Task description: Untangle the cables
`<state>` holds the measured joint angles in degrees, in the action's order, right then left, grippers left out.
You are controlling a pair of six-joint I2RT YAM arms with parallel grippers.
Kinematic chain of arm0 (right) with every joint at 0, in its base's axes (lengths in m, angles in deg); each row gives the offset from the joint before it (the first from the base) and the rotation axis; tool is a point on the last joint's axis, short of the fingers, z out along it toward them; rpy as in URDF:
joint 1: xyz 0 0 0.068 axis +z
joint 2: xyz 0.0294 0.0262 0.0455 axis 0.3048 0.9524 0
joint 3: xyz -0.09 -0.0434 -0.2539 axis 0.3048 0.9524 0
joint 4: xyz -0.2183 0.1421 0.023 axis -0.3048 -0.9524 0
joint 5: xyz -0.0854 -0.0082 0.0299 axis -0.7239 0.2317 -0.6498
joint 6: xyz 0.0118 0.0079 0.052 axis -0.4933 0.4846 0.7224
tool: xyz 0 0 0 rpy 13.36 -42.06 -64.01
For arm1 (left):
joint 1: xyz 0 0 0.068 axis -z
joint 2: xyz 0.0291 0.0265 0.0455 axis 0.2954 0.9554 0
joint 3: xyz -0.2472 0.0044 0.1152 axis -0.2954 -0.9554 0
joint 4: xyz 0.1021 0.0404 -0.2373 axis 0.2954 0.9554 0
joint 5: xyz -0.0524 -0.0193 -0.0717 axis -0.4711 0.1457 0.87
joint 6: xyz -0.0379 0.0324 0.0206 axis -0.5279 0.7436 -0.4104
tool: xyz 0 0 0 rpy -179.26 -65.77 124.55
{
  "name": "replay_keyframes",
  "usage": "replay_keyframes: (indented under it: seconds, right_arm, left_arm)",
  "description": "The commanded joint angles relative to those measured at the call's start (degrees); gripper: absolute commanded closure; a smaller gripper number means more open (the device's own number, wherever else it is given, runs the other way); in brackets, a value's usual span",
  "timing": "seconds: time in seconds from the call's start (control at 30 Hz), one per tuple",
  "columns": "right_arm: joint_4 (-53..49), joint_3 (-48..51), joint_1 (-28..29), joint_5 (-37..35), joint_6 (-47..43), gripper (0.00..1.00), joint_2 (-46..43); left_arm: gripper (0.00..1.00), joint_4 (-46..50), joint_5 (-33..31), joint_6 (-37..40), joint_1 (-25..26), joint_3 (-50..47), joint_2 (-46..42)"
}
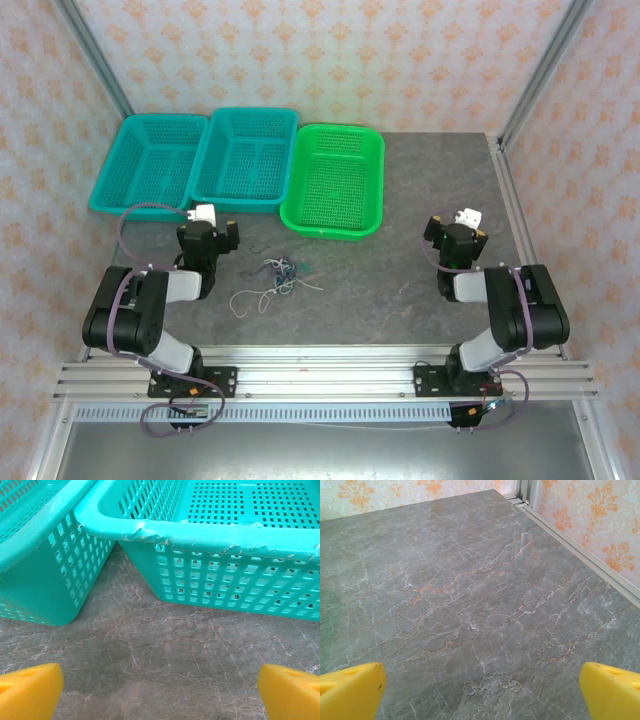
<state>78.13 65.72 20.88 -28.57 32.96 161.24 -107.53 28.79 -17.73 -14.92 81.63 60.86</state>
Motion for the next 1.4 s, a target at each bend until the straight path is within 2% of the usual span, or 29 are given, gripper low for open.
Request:
replay_keyframes:
  seconds: [0.0,0.3,0.43,0.57,0.67,0.7,0.73,0.77,0.8,0.83,0.87,1.0,1.1,1.27,1.37]
  right_arm:
    - [1.2,-0.84,0.3,0.1,-0.38,0.01,0.35]
    - [0.53,-1.26,0.2,0.04,-0.28,0.01,0.45]
    - [2.16,-0.1,0.12,-4.72,1.86,0.01,0.07]
    - [1.69,-0.37,-0.06,-4.3,1.87,0.01,0.09]
    - [1.95,1.44,-0.06,-3.11,1.53,0.01,-3.01]
    - [4.76,3.15,0.18,-3.11,0.53,0.01,-4.8]
    - [2.84,3.4,1.11,-7.01,0.95,0.01,-8.05]
    - [-5.11,1.93,1.35,-10.17,3.69,0.01,-11.98]
    - [-18.21,-1.42,1.14,-11.43,7.55,0.01,-17.64]
    - [-28.47,-4.58,0.84,-9.95,9.24,0.01,-22.19]
    - [-34.26,-6.24,0.82,-8.1,10.21,0.01,-25.19]
    - [-47.4,-9.12,0.82,5.5,14.17,0.01,-36.7]
    - [-57.97,-13.37,1.08,15.28,17.33,0.0,-42.52]
    - [-68.28,-21.94,3.46,34.33,20.82,0.0,-42.43]
    - [-73.62,-27.51,9.96,41.0,21.76,0.01,-38.28]
  left_arm:
    - [0.0,-1.02,-0.21,0.56,0.29,1.19,-0.87]
    - [0.0,-0.93,-0.21,0.59,0.29,1.19,-0.88]
    - [0.0,-0.91,-0.21,0.57,0.29,1.19,-0.88]
    - [0.0,-0.93,-0.11,0.6,0.25,1.19,-0.87]
    - [0.0,-1.29,-0.13,0.77,0.22,1.02,-1.13]
    - [0.0,-0.26,-0.32,0.76,0.4,1.18,-2.11]
    - [0.0,1.52,-1.16,0.69,0.59,1.47,-4.07]
    - [0.0,4.8,-2.57,0.49,0.87,2.1,-6.37]
    - [0.0,10.45,-4.28,-0.34,1.1,3.5,-9.52]
    - [0.0,15.4,-5.84,-1.59,1.41,4.7,-12.43]
    - [0.0,18.78,-6.49,-2.44,1.91,5.25,-15.1]
    - [0.0,33.75,-7.35,-7.72,5.63,9.07,-25.81]
    - [0.02,45.92,-2.39,-13.81,8.67,14.16,-32.02]
    - [0.12,60.59,4.73,-21.4,16.15,21.08,-37.16]
    - [0.21,69.63,9.54,-26.19,18.32,24.26,-36.21]
